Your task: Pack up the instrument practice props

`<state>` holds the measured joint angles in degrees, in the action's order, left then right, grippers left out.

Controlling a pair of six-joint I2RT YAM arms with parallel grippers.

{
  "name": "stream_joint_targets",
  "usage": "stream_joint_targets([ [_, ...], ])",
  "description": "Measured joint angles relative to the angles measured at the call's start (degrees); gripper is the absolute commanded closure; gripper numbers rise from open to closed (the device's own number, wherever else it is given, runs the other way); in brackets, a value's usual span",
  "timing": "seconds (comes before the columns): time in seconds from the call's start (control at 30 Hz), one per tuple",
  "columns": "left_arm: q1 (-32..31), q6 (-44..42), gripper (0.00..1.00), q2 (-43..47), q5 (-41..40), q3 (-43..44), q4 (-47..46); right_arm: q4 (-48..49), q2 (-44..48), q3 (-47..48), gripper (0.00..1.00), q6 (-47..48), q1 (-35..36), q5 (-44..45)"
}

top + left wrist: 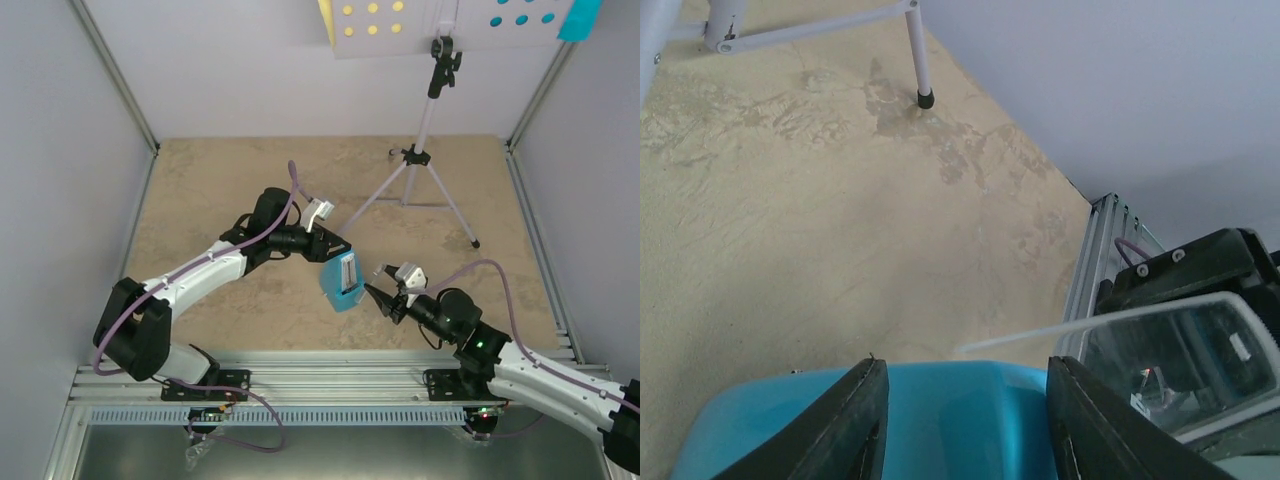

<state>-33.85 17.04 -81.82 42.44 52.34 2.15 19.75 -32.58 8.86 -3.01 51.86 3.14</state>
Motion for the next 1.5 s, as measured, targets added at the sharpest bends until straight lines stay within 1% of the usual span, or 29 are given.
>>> stream_joint_targets([
  [0.17,0.00,-0.31,0.56,-0.22,0.44,0.20,0.00,2.29,-3.74,0.00,0.49,1.09,3.89,3.21],
  [0.37,0.00,-0.31,0.56,-0.22,0.79,0.20,-0.02,8.15,-10.51,0.00,0.50,1.90,9.20,9.42],
  [0.53,0.00,-0.31,0.56,-0.22,0.79,0.20,0.00,14.01,-15.85,-0.04,0.50,1.99,11.45,14.47],
  [0.67,0.00,-0.31,0.56,-0.22,0.81,0.20,0.00,18.58,-18.62,-0.04,0.51,2.01,13.68,18.82],
  [0.87,0.00,-0.31,0.56,-0.22,0.79,0.22,0.00,22.73,-21.59,-0.04,0.51,1.07,16.41,23.91],
  [1.27,0.00,-0.35,0.56,-0.22,0.79,0.24,0.04,26.29,-27.69,0.09,0.51,-1.90,17.40,27.91],
  [1.5,0.00,-0.52,0.56,-0.46,0.79,0.52,0.26,27.87,-28.76,0.17,0.51,-2.93,17.44,28.85],
])
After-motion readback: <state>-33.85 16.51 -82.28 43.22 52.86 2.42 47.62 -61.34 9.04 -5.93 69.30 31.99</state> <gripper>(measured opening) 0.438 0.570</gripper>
